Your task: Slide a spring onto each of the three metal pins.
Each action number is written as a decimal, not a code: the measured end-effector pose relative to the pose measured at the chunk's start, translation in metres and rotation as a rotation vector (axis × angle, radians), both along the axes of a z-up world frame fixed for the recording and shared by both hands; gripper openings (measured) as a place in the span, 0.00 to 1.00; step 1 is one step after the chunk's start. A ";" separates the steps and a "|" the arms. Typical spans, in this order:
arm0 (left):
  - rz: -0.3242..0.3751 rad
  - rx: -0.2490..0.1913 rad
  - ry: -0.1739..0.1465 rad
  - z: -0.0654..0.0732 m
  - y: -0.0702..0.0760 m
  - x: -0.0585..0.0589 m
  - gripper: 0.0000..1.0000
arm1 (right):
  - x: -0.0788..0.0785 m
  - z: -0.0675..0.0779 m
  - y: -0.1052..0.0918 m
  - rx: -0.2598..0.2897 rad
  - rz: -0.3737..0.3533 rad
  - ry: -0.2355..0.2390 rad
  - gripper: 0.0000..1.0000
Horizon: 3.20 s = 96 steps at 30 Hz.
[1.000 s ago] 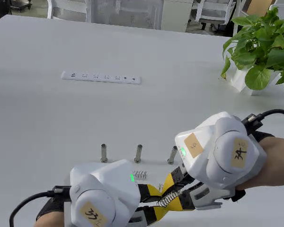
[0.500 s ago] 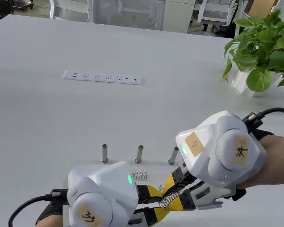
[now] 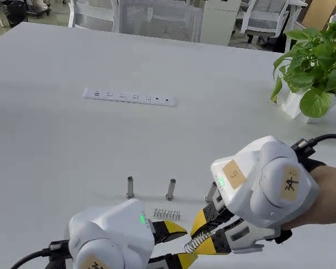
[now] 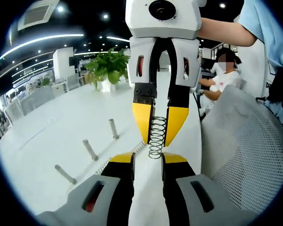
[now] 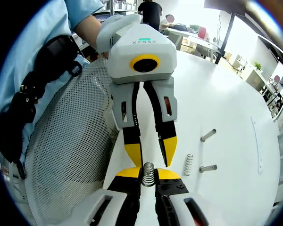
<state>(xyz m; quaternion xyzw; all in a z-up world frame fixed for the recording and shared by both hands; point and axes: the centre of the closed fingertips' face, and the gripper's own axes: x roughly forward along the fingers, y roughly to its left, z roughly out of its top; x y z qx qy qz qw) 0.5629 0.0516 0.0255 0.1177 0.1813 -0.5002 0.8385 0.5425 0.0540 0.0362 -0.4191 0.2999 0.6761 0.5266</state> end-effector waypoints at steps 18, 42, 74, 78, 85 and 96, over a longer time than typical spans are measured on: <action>0.316 -0.039 0.053 -0.008 0.078 0.024 0.57 | 0.011 0.000 -0.004 -0.060 0.031 -0.026 0.07; 0.445 -0.015 0.047 -0.015 0.102 0.031 0.99 | 0.050 0.013 0.008 -0.095 0.090 -0.100 0.08; 0.488 -0.026 0.138 -0.036 0.119 0.021 0.98 | 0.106 0.022 0.079 -0.138 0.220 -0.153 0.08; 0.488 -0.026 0.141 -0.036 0.119 0.021 0.98 | 0.110 0.022 0.090 -0.143 0.242 -0.156 0.08; 0.505 -0.042 0.146 -0.036 0.118 0.021 0.97 | 0.120 0.014 0.101 -0.168 0.278 -0.154 0.08; 0.524 -0.058 0.151 -0.036 0.118 0.020 0.96 | 0.126 -0.002 0.108 -0.217 0.311 -0.159 0.08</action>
